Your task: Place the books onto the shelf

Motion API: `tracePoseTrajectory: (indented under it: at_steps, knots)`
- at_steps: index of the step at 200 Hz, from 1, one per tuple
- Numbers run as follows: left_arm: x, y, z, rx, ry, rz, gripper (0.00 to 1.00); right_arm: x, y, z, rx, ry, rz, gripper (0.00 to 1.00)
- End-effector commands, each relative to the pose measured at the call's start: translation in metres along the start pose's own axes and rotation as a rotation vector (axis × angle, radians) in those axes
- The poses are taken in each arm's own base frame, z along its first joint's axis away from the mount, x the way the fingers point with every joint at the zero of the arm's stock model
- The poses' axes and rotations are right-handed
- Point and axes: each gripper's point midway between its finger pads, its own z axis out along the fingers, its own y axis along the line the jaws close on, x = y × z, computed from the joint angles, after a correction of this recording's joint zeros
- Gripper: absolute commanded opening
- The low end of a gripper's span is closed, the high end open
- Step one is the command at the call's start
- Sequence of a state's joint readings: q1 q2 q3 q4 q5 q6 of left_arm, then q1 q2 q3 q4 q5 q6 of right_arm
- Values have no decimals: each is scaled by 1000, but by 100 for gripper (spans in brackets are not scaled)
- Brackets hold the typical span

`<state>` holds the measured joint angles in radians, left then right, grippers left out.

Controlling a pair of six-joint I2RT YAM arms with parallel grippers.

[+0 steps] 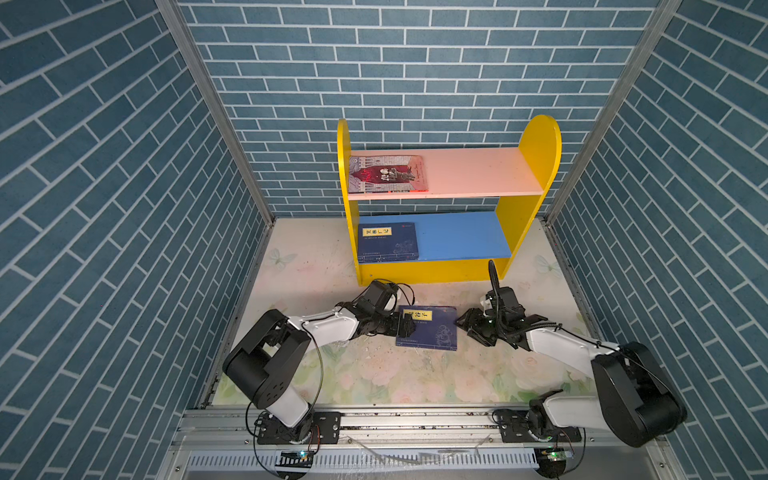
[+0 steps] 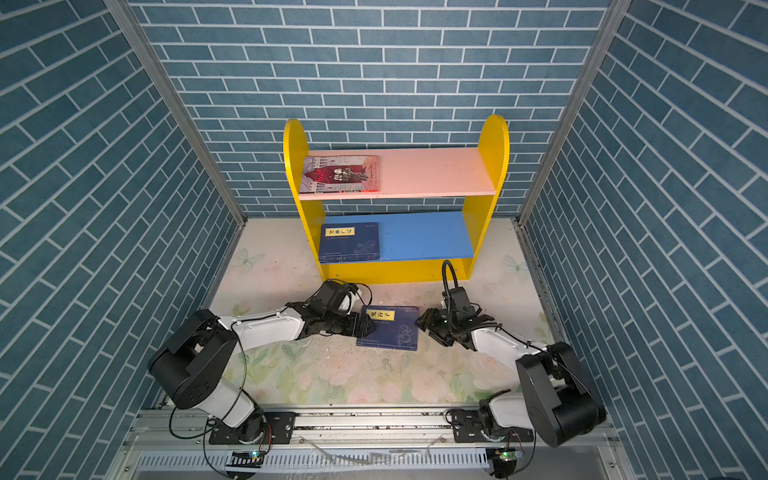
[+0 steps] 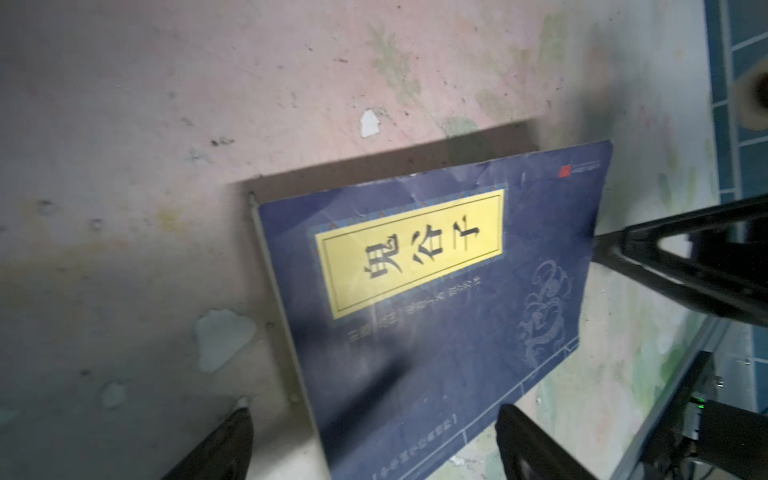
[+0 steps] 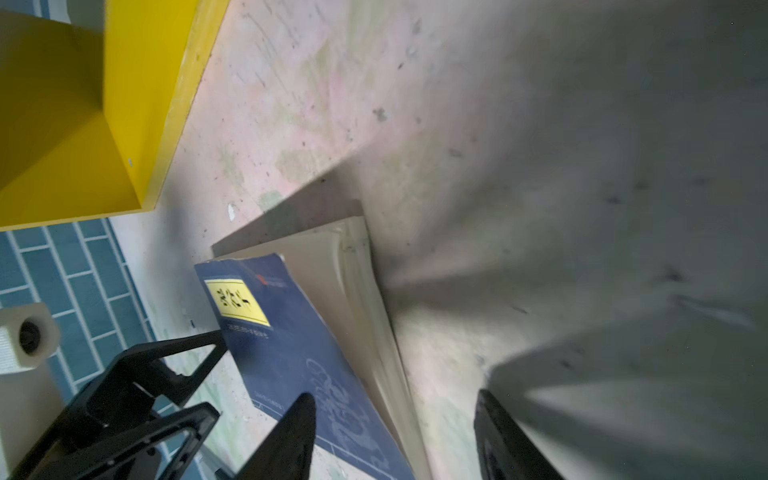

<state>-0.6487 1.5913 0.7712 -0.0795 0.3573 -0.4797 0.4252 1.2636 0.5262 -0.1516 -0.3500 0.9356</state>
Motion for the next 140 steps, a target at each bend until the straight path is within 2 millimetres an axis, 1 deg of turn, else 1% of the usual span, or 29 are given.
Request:
tracePoseTrajectory:
  at_steps: [1,12,21,36,49,67,83,102,115,140]
  knots:
    - [-4,-1,-11,-16,19,70,95,5,-14,-32,107,-29,-26,62]
    - [-10,-10,-12,14,10,105,95,9,-5,-45,63,-38,-13,62]
    - [-16,-13,-14,19,-1,128,95,15,2,-52,16,-33,4,62]
    - [-27,-18,-16,8,-7,208,95,29,12,-60,-60,0,24,62]
    - [-35,-24,-18,14,-24,265,95,41,14,-66,-90,13,31,62]
    - [-37,-32,-17,24,-15,344,96,54,16,-72,-135,18,41,62]
    - [-35,-42,-15,26,-9,455,97,65,13,-73,-154,29,57,62]
    - [-27,-50,-6,63,35,524,97,77,11,-73,-172,40,65,62]
    - [-26,-57,-1,75,33,578,97,82,8,-71,-172,48,67,62]
    - [-31,-72,3,63,-25,739,99,92,6,-62,-183,73,73,63]
